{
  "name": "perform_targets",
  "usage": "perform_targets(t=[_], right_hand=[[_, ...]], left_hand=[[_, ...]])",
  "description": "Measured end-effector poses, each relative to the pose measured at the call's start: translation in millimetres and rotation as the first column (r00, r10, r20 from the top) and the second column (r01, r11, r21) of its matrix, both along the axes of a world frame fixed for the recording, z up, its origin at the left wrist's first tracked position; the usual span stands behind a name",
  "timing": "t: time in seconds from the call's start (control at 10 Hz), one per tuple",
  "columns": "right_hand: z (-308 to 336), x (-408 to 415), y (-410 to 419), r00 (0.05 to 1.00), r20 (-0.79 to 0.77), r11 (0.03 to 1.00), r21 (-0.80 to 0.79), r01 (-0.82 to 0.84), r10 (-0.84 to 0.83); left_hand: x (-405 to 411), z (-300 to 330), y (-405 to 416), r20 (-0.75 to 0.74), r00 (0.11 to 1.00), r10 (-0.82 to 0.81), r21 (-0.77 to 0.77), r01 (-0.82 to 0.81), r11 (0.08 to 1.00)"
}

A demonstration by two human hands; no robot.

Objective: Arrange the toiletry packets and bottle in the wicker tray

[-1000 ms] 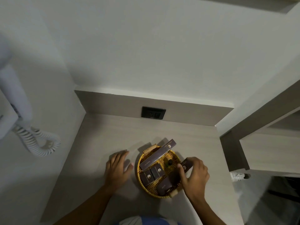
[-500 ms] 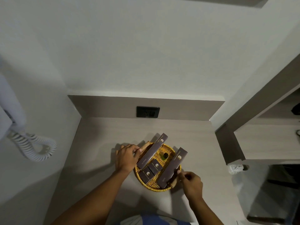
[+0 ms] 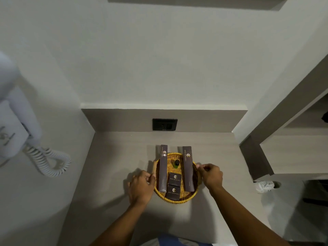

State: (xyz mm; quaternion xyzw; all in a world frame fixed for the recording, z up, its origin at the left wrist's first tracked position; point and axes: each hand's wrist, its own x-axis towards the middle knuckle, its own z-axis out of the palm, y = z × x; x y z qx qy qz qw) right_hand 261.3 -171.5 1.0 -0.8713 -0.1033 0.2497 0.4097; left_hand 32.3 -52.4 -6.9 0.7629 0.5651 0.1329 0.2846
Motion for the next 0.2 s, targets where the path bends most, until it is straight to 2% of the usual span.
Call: perform_targets(t=[0.1, 0.2], right_hand=[[3.9, -1.2, 0.8, 0.997, 0.014, 0.998, 0.004, -0.07, 0.07], [8.1, -3.6, -3.4, 0.987, 0.104, 0.992, 0.007, -0.123, 0.122]], left_hand=[[-1.3, 3.3, -1.2, 0.018, 1.0, 0.008, 0.013, -0.008, 1.0], [-3.2, 6.8, 3.6, 0.022, 0.999, -0.024, 0.083, 0.022, 0.996]])
